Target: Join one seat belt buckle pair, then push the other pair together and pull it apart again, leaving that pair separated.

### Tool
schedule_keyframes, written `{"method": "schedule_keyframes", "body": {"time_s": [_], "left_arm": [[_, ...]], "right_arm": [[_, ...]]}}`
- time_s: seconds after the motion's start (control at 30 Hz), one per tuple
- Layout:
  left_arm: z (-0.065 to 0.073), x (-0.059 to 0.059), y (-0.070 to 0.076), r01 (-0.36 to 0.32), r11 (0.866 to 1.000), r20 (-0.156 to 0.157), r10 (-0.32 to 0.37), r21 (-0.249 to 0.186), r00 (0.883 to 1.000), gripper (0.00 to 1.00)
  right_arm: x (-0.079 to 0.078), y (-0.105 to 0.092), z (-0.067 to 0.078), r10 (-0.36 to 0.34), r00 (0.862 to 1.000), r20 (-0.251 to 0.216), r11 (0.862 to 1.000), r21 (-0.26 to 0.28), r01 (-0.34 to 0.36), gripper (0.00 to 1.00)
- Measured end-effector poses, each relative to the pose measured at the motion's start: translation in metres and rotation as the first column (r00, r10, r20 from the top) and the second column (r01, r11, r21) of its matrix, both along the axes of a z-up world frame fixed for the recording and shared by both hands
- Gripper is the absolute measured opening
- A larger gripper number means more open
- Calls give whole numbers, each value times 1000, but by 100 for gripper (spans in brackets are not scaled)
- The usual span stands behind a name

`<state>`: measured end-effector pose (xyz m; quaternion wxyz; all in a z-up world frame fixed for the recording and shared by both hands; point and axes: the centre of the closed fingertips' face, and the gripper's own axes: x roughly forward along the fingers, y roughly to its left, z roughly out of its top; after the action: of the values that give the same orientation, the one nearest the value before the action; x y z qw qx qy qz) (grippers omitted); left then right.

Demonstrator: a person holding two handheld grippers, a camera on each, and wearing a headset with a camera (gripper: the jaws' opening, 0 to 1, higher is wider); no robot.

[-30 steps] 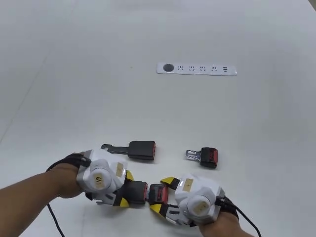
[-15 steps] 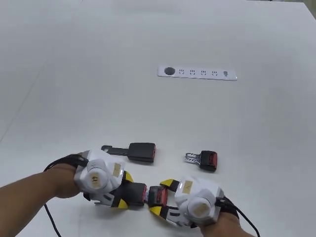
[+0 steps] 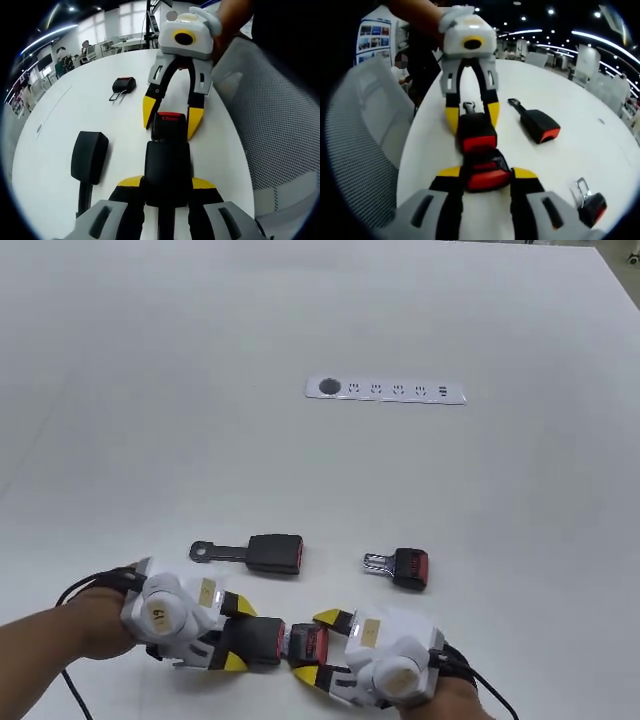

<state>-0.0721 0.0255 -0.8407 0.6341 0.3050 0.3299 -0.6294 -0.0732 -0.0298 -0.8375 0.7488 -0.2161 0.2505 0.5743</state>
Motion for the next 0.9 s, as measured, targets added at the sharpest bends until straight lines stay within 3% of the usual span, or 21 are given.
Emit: {"method": "schedule_keyframes", "body": {"time_s": [0.9], "left_arm": [[1,-1,0,11,999,-17,-11,-37,1000,34]], "right_arm": [[-3,-2,0,31,999,-33,998,62,-29,34]]}}
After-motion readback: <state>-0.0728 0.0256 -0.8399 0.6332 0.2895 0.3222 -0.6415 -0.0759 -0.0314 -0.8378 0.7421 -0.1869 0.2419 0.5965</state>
